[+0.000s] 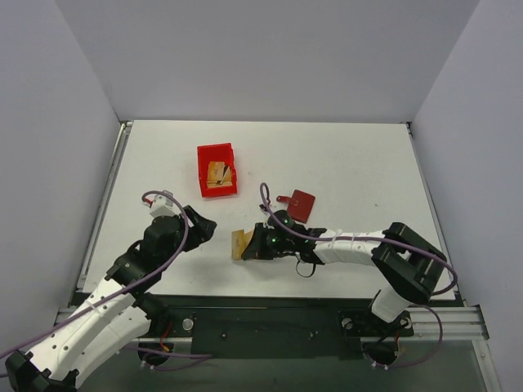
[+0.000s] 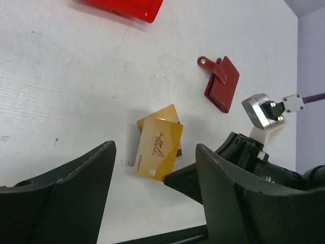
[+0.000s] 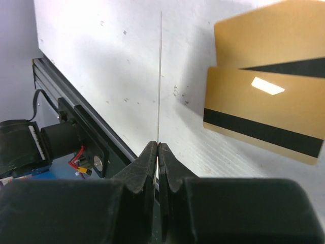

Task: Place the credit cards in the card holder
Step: Pick up the credit card at the corner of the board.

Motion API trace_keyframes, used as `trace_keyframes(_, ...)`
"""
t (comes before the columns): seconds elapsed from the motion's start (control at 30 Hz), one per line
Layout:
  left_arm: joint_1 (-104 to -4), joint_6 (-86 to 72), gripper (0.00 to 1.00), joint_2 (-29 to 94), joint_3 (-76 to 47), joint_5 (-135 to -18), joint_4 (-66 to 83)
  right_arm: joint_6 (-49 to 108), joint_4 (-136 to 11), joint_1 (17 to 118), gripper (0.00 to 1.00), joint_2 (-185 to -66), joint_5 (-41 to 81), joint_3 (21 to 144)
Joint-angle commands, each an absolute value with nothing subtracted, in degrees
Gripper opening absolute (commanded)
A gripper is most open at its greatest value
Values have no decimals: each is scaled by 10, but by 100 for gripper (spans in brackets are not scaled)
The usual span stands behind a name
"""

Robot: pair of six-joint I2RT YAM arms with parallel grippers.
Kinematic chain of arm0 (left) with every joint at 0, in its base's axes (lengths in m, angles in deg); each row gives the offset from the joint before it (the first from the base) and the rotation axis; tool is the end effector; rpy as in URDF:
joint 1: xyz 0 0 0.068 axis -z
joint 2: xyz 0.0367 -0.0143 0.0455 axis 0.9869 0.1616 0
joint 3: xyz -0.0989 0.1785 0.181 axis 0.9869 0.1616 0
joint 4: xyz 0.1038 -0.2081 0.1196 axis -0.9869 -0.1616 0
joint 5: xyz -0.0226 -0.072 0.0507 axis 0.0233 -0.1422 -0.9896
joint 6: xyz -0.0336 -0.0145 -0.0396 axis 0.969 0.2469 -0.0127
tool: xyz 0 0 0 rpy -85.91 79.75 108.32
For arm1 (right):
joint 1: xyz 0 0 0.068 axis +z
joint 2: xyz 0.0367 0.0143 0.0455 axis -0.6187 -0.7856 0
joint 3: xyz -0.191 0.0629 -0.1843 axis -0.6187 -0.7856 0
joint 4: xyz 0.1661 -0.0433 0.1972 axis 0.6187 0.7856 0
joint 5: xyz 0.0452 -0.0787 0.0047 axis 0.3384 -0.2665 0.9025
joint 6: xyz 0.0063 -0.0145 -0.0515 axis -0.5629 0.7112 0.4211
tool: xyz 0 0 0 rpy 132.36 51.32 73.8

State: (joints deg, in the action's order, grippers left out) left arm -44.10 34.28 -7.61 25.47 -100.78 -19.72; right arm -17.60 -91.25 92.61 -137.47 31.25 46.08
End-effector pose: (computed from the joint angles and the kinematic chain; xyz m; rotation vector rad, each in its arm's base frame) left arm 0.1247 -0.0806 0.2602 -0.4695 2.0781 -0.6644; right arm 0.1797 0.2710 0.1685 -0.2568 2.3405 1.4247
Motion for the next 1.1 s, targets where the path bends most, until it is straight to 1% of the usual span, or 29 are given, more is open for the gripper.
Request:
trace_keyframes(0.0, -490, 323, 75, -55, 255, -953, -92, -109, -871, 888, 0, -1318, 337, 488)
trace_keyframes(0.2, -564, 323, 75, -18, 272, -836, 19, -98, -882, 809, 0, -1301, 438, 498)
trace_keyframes(0.3, -575, 301, 75, -1, 263, -784, 75, -94, -903, 773, 0, -1294, 491, 511)
trace_keyframes(0.4, -575, 281, 75, -3, 257, -746, 122, -102, -937, 751, 0, -1290, 570, 524)
trace_keyframes(0.6, -575, 259, 71, 15, 238, -685, 137, -166, -1044, 723, 0, -1300, 677, 549)
trace_keyframes(0.83, -575, 247, 68, 12, 234, -683, 123, -267, -1190, 715, 0, -1316, 731, 550)
trace_keyframes(0.97, -575, 259, 64, 19, 236, -654, 152, -284, -1215, 715, 0, -1323, 746, 551)
trace_keyframes(1.07, -575, 276, 63, 25, 239, -636, 182, -287, -1219, 718, 0, -1325, 753, 552)
